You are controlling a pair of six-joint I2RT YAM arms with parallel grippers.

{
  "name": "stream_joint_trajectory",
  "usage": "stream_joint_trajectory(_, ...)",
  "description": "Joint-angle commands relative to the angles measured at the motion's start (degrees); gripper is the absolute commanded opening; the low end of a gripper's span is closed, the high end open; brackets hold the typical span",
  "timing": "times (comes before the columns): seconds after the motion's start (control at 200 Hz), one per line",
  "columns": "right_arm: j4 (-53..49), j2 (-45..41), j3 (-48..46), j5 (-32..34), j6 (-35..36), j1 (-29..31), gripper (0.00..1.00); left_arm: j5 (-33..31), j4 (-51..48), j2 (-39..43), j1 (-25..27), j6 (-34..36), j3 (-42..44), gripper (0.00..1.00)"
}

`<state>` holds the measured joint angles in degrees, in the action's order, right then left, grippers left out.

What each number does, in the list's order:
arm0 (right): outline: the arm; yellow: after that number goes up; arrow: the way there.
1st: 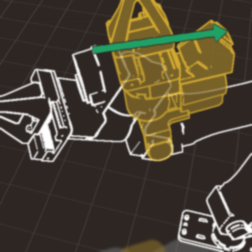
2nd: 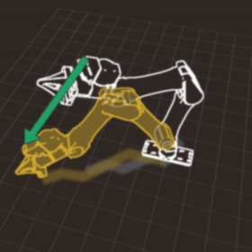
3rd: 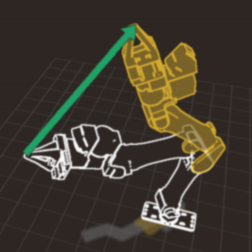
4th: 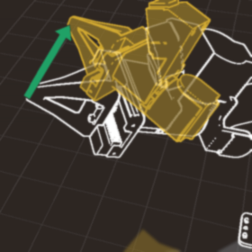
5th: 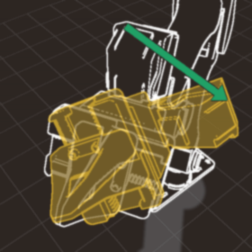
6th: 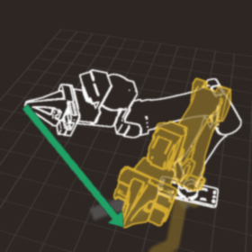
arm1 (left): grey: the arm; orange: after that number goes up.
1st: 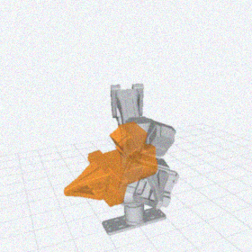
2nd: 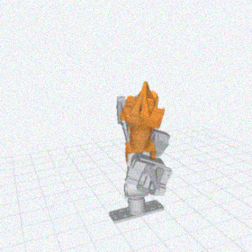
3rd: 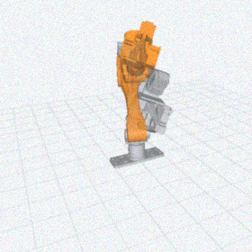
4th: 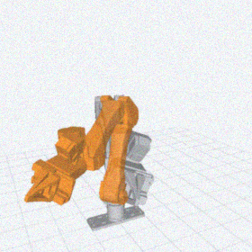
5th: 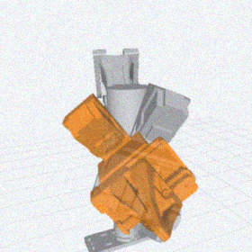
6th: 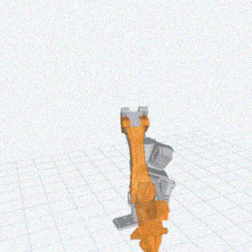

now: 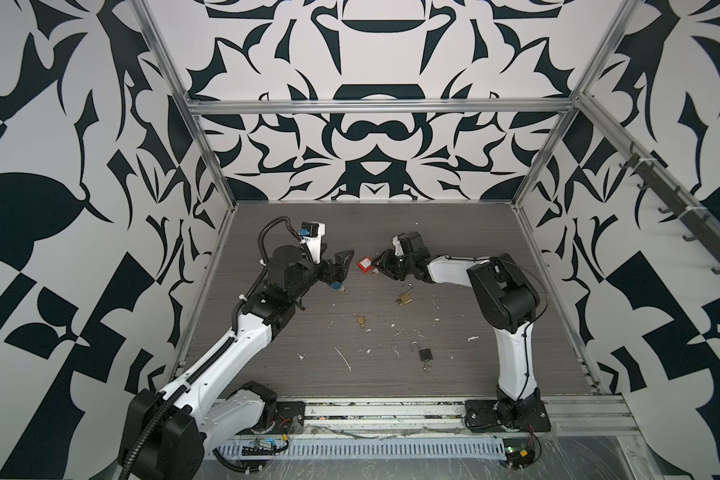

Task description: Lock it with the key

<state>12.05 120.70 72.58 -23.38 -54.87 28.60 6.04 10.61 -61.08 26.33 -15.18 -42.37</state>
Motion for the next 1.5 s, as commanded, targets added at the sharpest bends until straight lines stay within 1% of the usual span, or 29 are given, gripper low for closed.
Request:
stream_joint_trajectory(0.0, 1.8, -3.6, 1.0, -1.2, 1.9, -0.2, 0.41, -2.1, -1.2, 1.6, 0.0, -0.3, 1.0, 0.90)
stream_joint_trajectory(0.11, -0.1, -9.1, -0.5, -0.5, 5.2, -1.1, 0.43, -6.2, -2.8, 3.7, 0.0, 0.4, 0.9, 0.90)
stream_joint_trajectory(0.175, -3.3, -13.4, -1.3, 0.0, 8.6, -1.6, 0.45, -10.5, -3.7, 5.8, 0.0, 0.6, 1.0, 0.95)
stream_joint_trajectory(0.21, -5.7, -15.9, -1.6, 0.9, 11.8, -1.7, 0.48, -13.0, -3.8, 7.1, 0.0, 0.6, 1.2, 1.00)
stream_joint_trajectory(0.265, -10.0, -20.0, -2.0, 2.7, 17.7, -1.7, 0.53, -16.1, -4.1, 9.2, 0.0, 0.6, 1.4, 0.99)
stream_joint_trajectory(0.325, -13.1, -24.5, -3.2, 4.2, 23.2, -1.7, 0.63, -17.8, -5.6, 11.4, -0.5, 0.6, 1.1, 0.99)
stream_joint_trajectory(0.345, -13.8, -26.1, -3.9, 4.5, 24.6, -1.8, 0.69, -18.0, -6.5, 12.1, -0.8, 0.5, 0.8, 0.99)
stream_joint_trajectory(0.4, -15.5, -30.3, -5.8, 5.5, 28.9, -1.7, 0.77, -18.9, -9.7, 13.6, -1.4, -0.9, -0.3, 0.99)
stream_joint_trajectory(0.44, -16.0, -33.4, -7.5, 6.4, 31.0, -1.7, 0.83, -19.2, -12.4, 14.6, -1.9, -2.6, -1.2, 0.99)
stream_joint_trajectory(0.495, -16.6, -37.6, -10.2, 7.6, 33.1, -1.7, 0.97, -18.7, -16.0, 15.6, -2.5, -5.4, -2.1, 0.99)
stream_joint_trajectory(0.515, -16.6, -39.2, -11.2, 8.0, 33.8, -1.7, 0.99, -18.3, -17.4, 15.9, -2.6, -6.4, -2.5, 0.99)
stream_joint_trajectory(0.58, -16.2, -43.8, -14.5, 9.1, 34.3, -1.7, 1.00, -17.2, -21.9, 17.0, -2.5, -10.2, -3.2, 0.99)
stream_joint_trajectory(0.67, -14.9, -50.0, -19.6, 11.0, 33.1, -1.7, 0.99, -16.5, -29.6, 18.0, -2.5, -19.1, -3.4, 0.99)
stream_joint_trajectory(0.715, -13.2, -53.0, -22.8, 12.9, 30.8, -1.7, 1.00, -15.7, -34.3, 17.8, -2.5, -23.8, -3.8, 0.99)
stream_joint_trajectory(0.75, -11.1, -55.1, -25.6, 14.4, 28.3, -1.7, 1.00, -15.1, -36.8, 17.4, -2.5, -26.1, -4.0, 1.00)
stream_joint_trajectory(0.785, -8.4, -57.2, -28.4, 15.1, 26.6, -1.8, 1.00, -13.4, -39.1, 16.7, -2.5, -28.3, -4.2, 0.98)
stream_joint_trajectory(0.9, 5.1, -62.6, -39.7, 13.3, 24.5, -1.8, 1.00, -11.8, -44.6, 13.6, -1.1, -34.8, -4.3, 0.95)
stream_joint_trajectory(0.975, 12.9, -64.3, -44.9, 10.1, 23.2, -1.7, 0.99, -12.9, -46.4, 10.9, 1.4, -38.3, -4.4, 0.93)
stream_joint_trajectory(1.01, 15.0, -64.4, -46.4, 7.7, 23.5, -1.7, 0.98, -13.4, -47.1, 9.3, 2.5, -39.6, -4.7, 0.92)
stream_joint_trajectory(1.095, 13.1, -63.6, -46.3, 3.3, 26.8, -0.7, 0.93, -14.6, -49.1, 4.7, 5.3, -42.8, -5.9, 0.90)
stream_joint_trajectory(1.18, 8.7, -62.5, -44.8, 3.8, 32.1, 3.8, 0.89, -13.2, -50.9, -0.7, 6.5, -44.1, -7.9, 0.89)
stream_joint_trajectory(1.33, 4.2, -64.0, -44.1, 12.7, 45.2, 15.9, 0.88, -9.5, -52.2, -8.8, 6.9, -44.6, -10.7, 0.89)
stream_joint_trajectory(1.4, 2.0, -65.0, -44.6, 17.0, 49.3, 19.9, 0.88, -7.9, -52.2, -11.5, 7.2, -44.8, -12.0, 0.89)
stream_joint_trajectory(1.425, 1.4, -65.3, -45.1, 18.4, 50.6, 21.1, 0.88, -7.5, -52.2, -14.1, 7.4, -44.8, -12.5, 0.89)
stream_joint_trajectory(1.495, -0.2, -65.7, -46.6, 21.0, 53.4, 23.8, 0.88, -7.8, -52.2, -17.0, 8.4, -44.6, -13.6, 0.89)
